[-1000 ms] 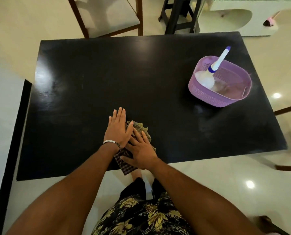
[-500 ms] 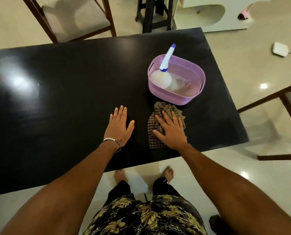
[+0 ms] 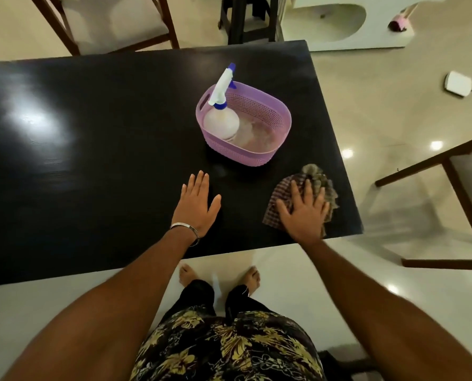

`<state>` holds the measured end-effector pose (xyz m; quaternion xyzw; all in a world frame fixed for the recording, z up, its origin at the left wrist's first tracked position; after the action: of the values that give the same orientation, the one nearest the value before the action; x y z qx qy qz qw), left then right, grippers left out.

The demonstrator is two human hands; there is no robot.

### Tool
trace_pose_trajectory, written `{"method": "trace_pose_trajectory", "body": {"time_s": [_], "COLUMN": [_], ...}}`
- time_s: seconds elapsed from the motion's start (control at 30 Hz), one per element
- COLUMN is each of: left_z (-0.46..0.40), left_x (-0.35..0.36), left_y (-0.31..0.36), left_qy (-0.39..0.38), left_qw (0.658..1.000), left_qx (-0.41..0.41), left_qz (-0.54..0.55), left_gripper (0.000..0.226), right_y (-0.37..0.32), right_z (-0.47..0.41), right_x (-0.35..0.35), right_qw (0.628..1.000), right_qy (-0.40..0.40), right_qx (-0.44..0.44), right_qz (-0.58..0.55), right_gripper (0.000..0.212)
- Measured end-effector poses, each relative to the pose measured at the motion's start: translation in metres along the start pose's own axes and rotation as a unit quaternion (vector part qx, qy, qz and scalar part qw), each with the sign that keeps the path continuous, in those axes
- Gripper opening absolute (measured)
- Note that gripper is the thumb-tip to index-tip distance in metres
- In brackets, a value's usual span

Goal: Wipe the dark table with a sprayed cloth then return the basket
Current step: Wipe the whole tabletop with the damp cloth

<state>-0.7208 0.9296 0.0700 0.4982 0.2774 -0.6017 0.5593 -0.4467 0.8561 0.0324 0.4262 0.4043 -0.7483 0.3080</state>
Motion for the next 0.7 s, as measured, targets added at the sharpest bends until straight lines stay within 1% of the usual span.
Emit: {"method": "trace_pose_trajectory", "body": {"time_s": [0.1, 0.2, 0.27, 0.37, 0.4, 0.47, 0.63, 0.7], "left_z": [-0.004, -0.010, -0.013, -0.015, -0.016, -0.016, -0.017, -0.017], "left_x": [0.004, 0.007, 0.008, 0.008, 0.008, 0.009, 0.006, 0.004], "left_y": [0.018, 0.030, 0.033, 0.035, 0.035, 0.031, 0.022, 0.018], "left_qy": [-0.002, -0.004, -0.009, -0.008, -0.008, -0.007, 0.002, 0.006], "left_qw": [1.000, 0.999, 0.999, 0.999, 0.999, 1.000, 1.000, 1.000], "left_qx": [0.019, 0.029, 0.027, 0.030, 0.032, 0.029, 0.017, 0.016], "left_qz": [0.007, 0.014, 0.015, 0.006, 0.005, 0.001, -0.013, -0.010], "left_gripper": [0.066, 0.067, 0.067, 0.066, 0.066, 0.065, 0.065, 0.065], "right_y": [-0.063, -0.111, -0.120, -0.100, -0.085, -0.046, 0.061, 0.081], "right_z": [0.048, 0.091, 0.104, 0.105, 0.102, 0.090, 0.047, 0.033], "right_x": [0.036, 0.073, 0.086, 0.084, 0.077, 0.057, -0.001, -0.018], "right_qw": [0.993, 0.973, 0.960, 0.932, 0.930, 0.942, 0.978, 0.987], "right_qy": [-0.035, -0.077, -0.098, -0.106, -0.097, -0.074, -0.045, -0.028], "right_qx": [-0.114, -0.213, -0.260, -0.339, -0.347, -0.322, -0.201, -0.155], "right_qz": [0.014, 0.029, 0.034, 0.072, 0.077, 0.067, 0.029, 0.009], "right_gripper": [0.069, 0.067, 0.065, 0.063, 0.062, 0.060, 0.057, 0.057]}}
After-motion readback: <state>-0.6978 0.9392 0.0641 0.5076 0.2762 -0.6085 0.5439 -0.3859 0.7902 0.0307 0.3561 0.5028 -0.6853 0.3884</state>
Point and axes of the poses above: each hand's wrist, its own z-axis away from the middle knuckle, its own x-axis out of the palm, y = z × x, the point moved 10 cm from there along -z, towards the middle knuckle, and after that the axes turned 8 degrees about -z, right-handed, at the moved point
